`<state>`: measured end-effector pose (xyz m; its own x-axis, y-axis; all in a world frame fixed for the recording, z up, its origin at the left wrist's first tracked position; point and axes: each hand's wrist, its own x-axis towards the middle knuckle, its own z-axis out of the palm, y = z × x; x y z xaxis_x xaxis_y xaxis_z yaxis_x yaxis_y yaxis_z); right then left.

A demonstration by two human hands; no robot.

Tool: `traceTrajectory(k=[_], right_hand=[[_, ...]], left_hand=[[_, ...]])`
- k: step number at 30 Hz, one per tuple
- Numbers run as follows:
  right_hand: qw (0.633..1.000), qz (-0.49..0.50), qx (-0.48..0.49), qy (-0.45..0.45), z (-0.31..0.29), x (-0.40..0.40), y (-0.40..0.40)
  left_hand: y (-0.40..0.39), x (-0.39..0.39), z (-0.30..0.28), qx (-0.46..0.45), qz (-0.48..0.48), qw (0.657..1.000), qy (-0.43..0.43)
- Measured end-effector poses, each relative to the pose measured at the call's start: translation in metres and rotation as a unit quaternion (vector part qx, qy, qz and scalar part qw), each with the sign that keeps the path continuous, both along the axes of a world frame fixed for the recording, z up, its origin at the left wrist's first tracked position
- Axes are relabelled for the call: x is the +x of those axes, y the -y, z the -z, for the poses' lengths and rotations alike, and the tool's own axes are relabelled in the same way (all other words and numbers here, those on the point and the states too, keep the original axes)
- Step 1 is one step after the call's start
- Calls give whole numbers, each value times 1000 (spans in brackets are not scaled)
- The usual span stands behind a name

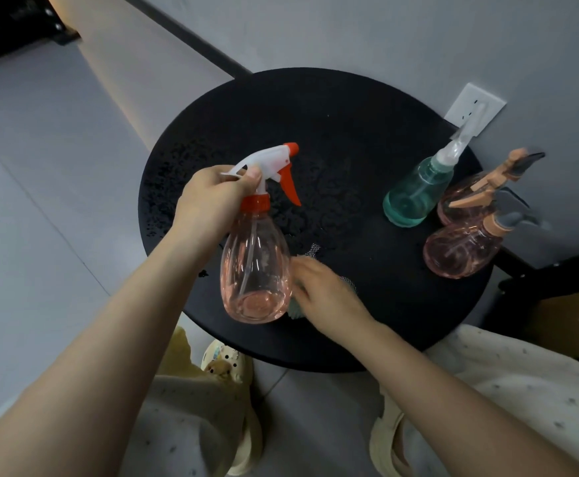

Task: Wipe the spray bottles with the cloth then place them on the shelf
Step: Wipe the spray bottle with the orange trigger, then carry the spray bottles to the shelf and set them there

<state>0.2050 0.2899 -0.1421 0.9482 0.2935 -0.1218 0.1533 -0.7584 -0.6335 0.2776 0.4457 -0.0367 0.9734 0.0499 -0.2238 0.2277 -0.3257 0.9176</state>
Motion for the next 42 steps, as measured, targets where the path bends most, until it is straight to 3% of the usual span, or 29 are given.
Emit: traceTrajectory(k=[5, 9, 13, 26, 34, 42], right_hand=[[978, 161, 133, 8, -50, -8, 4], [954, 189, 229, -38, -69, -22, 2], [958, 212, 190, -47, -76, -32, 7], [926, 314, 210, 10, -153, -91, 52], [900, 371, 223, 55, -194, -150, 100], [870, 433, 205, 115, -239, -204, 139]], left_hand=[[7, -6, -6, 14, 8, 1000, 25], [19, -16, -19, 18, 28, 998, 61], [33, -27, -34, 14, 46, 994, 97], [100, -85, -107, -14, 149, 977, 154], [135, -125, -156, -30, 354, 919, 170], [174, -147, -172, 39, 400, 883, 244]])
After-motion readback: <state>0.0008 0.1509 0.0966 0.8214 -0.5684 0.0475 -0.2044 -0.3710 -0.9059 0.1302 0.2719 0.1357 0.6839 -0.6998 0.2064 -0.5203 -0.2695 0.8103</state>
